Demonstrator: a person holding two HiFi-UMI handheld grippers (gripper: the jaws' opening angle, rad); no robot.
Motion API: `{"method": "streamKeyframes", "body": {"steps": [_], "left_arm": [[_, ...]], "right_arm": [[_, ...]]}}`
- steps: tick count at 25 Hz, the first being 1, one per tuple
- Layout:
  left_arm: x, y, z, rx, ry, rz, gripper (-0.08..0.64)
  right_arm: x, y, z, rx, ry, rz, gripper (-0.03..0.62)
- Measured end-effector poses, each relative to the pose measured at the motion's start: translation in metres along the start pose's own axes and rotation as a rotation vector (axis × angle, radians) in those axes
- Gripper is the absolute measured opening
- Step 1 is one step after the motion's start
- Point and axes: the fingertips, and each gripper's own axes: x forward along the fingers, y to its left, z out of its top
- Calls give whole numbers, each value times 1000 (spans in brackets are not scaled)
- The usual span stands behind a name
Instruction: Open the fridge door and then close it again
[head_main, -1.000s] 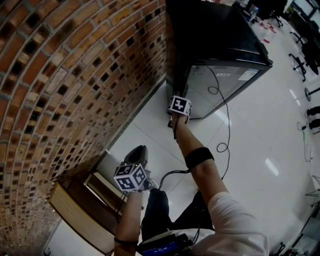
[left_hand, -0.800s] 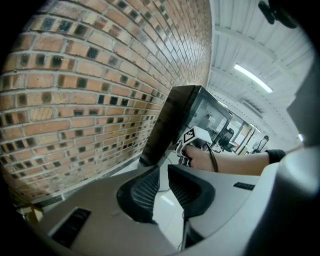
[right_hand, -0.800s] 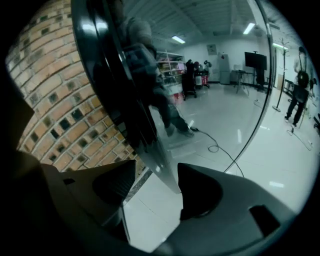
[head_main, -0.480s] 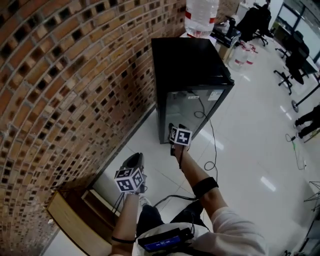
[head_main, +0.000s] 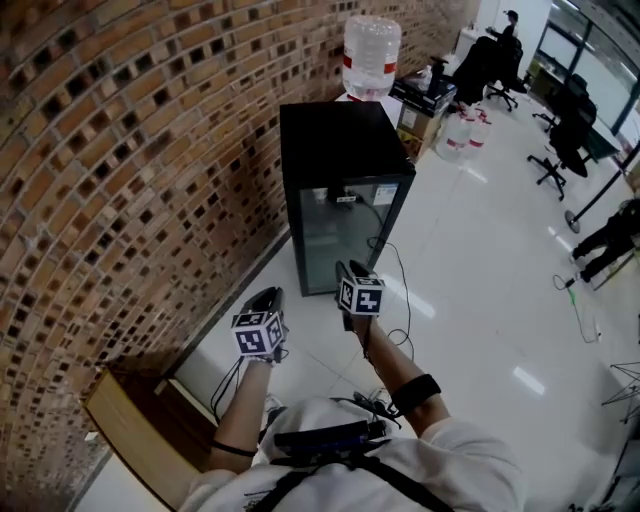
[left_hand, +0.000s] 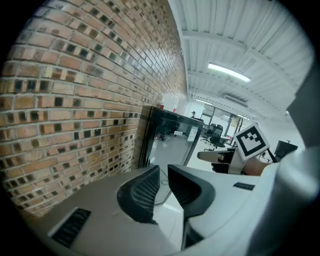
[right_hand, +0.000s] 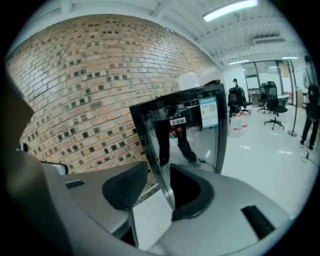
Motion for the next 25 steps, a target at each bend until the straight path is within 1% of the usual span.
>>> {"method": "streamKeyframes", "body": {"steps": [2, 3, 4, 6, 7, 13, 18, 23, 25], "left_arm": [[-1, -13, 4, 17, -10, -10, 54], [-2, -20, 6, 23, -18, -17, 28], [-2, -26, 7, 27, -26, -26, 18], [-5, -36, 7, 30, -41, -44, 2], [-6, -41, 6, 31, -47, -52, 2], [-13, -62, -4, 57, -58, -76, 0], [-16, -68, -20, 56, -40, -78, 0], [-22, -74, -30, 81, -23, -67, 0], [-24, -75, -34, 82, -21, -68, 0]], "right_arm": [[-22, -7, -1, 2, -20, 2, 97], [-32, -12, -1, 1, -27, 2, 95], [-42, -17, -3, -1, -31, 1, 60], [-62, -27, -10, 0, -36, -5, 34], [-71, -31, -14, 1, -37, -7, 4], [-114, -45, -39, -6, -50, -4, 0], [-133, -38, -50, 50, -69, 36, 0], [-141, -31, -55, -10, -61, 38, 0], [-143, -30, -57, -17, -61, 36, 0]]}}
